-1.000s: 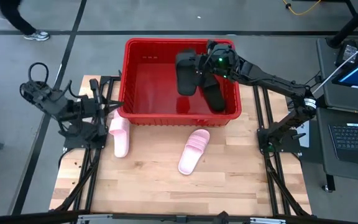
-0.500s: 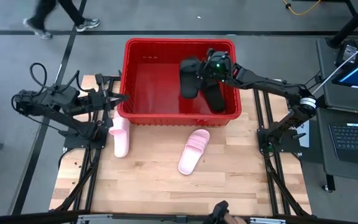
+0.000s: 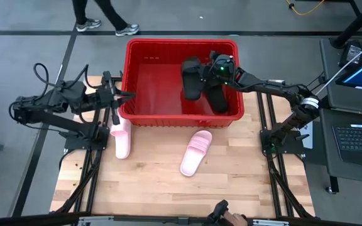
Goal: Pick and place slides into bin
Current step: Put the black slide into the bin
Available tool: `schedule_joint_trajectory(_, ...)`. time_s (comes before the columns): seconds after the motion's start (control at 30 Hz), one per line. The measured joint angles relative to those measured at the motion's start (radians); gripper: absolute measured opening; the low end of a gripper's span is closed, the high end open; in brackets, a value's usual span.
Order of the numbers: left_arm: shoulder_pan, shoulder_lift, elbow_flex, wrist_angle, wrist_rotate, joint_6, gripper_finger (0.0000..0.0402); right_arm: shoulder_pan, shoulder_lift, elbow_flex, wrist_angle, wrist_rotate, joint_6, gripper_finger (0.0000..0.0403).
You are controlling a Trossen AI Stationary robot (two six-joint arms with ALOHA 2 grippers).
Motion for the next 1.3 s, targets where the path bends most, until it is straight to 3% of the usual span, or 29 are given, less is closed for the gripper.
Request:
schedule_joint_trajectory(0.27,0.052,0.016,-0.001,0.000,0.045,0.000,0.0001,-0.024,0.148,0.193,-0.195,0.001,-0.003,0.0016)
schedule_joint_trajectory(0.4,0.052,0.014,-0.001,0.000,0.046,0.000,0.0001,-0.040,0.199,0.240,-0.203,0.001,-0.001,0.0016)
schedule_joint_trajectory(0.97,0.052,0.012,-0.001,-0.004,0.035,0.018,0.0001,-0.063,0.305,0.245,-0.235,-0.010,-0.052,0.0016)
schedule_joint_trajectory(1.3,0.052,0.012,-0.001,-0.004,0.035,0.018,0.0001,-0.090,0.306,0.245,-0.390,-0.055,-0.060,0.0016)
